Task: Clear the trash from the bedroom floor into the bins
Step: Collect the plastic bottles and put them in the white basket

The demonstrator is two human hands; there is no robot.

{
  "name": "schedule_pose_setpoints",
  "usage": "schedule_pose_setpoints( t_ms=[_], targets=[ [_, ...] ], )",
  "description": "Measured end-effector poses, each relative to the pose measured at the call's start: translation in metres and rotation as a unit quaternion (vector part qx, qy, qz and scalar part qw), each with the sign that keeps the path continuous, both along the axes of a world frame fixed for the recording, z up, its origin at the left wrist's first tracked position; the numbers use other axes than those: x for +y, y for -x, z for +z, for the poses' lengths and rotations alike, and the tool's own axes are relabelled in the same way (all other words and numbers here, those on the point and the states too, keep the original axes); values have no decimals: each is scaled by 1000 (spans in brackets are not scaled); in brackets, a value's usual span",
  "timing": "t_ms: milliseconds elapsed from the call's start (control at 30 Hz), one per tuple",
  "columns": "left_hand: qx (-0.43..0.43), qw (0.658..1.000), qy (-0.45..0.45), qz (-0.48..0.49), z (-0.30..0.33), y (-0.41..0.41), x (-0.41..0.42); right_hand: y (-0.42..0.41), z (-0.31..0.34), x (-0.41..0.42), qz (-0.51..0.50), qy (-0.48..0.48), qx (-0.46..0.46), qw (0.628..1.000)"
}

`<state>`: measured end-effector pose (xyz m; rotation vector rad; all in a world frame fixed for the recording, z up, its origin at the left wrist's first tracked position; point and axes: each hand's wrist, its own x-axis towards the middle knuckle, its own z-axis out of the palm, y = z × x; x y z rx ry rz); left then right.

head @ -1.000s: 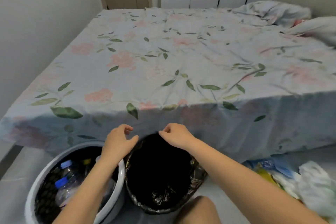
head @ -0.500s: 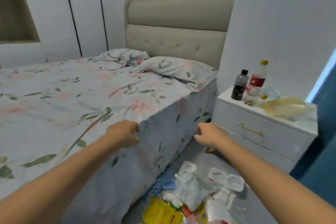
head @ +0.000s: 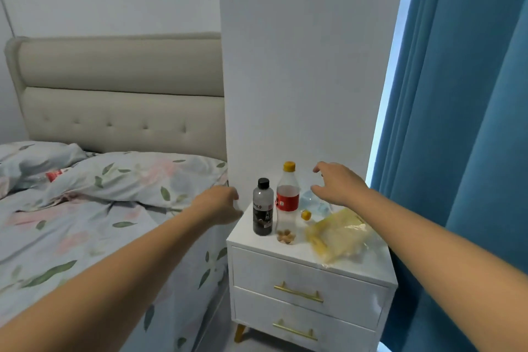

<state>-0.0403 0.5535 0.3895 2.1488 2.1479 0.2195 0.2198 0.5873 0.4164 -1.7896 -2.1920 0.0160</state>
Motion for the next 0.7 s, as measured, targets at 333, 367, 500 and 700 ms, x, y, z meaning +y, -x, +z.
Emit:
schedule_pose_setpoints(
  t_ms=[333,367,500,700],
  targets=[
    [28,999,-3,-23,-3,-53,126,33,28,105,103,53,-24,993],
    [33,999,1,-23,-6,-56,134,37,25,111,112,55,-21,992],
    [66,997,11,-28,-15,-65,153,49,10,125,123,55,-23,991],
    [55,997,25,-39,-30,-73,167,51,-7,135,133,46,-53,989]
  ],
)
